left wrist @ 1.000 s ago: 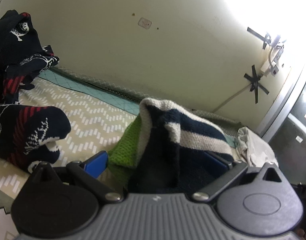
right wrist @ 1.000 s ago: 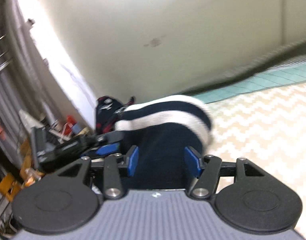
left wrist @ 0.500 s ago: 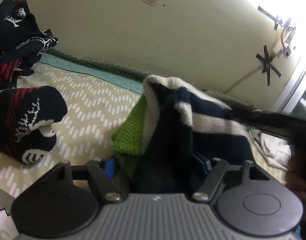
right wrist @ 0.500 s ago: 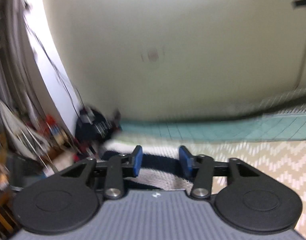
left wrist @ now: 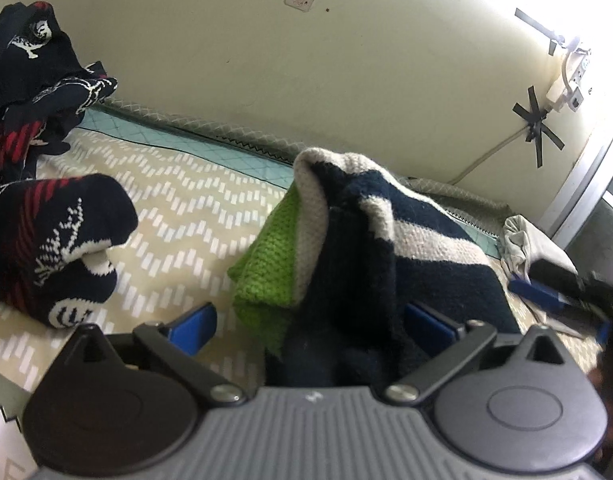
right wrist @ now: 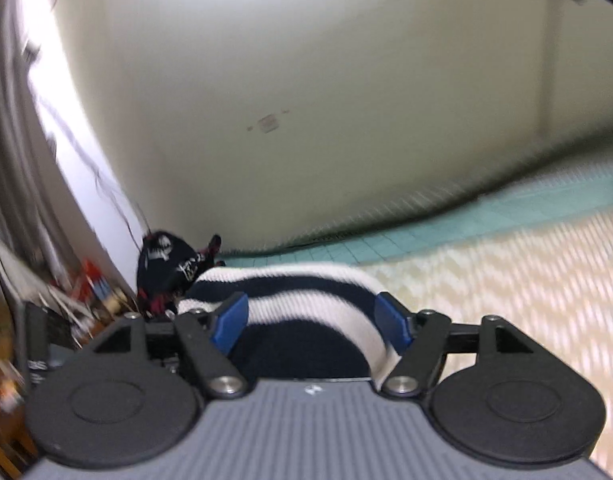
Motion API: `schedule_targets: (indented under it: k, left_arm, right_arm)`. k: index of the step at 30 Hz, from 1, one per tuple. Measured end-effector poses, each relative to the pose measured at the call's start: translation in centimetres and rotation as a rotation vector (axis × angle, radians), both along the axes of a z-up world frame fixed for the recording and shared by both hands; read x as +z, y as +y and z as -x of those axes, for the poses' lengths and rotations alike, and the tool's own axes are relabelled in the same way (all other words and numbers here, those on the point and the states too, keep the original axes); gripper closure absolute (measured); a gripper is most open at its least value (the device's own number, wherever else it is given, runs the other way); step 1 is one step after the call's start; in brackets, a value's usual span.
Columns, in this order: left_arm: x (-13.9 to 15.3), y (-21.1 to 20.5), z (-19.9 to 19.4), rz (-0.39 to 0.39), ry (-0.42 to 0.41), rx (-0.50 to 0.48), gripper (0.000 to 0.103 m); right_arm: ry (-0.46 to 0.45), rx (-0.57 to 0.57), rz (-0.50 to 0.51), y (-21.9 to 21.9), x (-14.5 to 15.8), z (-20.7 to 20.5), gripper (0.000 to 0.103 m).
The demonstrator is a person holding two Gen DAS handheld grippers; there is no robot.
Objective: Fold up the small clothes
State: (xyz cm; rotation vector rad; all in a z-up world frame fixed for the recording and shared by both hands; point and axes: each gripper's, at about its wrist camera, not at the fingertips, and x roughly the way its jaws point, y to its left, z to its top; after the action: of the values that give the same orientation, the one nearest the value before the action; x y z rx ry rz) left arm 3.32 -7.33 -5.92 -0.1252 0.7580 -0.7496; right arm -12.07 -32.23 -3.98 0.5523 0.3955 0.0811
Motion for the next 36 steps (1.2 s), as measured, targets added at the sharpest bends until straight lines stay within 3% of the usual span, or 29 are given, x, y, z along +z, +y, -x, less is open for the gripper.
schedule_targets:
  k: [3,7,12,36]
  left_arm:
    - [-0.4,-0.5,-0.2,-0.025,0.021,-0.007,0.0]
    - [-0.6,-0.6,-0.4,-0.024,0.033,-0.01,0.0]
    - [-0.6,-0.8,-0.2,-0.037,0.021,-0.011,0.0]
    - [-0.6,-0.9,-0.2,-0.04,0.015,-0.011,0.0]
  right_arm:
    - [0.043,0.021,-0.12,-1.2,-2.0,1.4,0.037]
    - [0.102,0.04,-0.177,-1.4,-3.9,1.2,0.036]
    - [0.099,0.06,-0.232,-1.9,-4.4,1.3,0.035]
    - [0.088,0.077,-0.215,-1.7,-4.3,0.9,0.03]
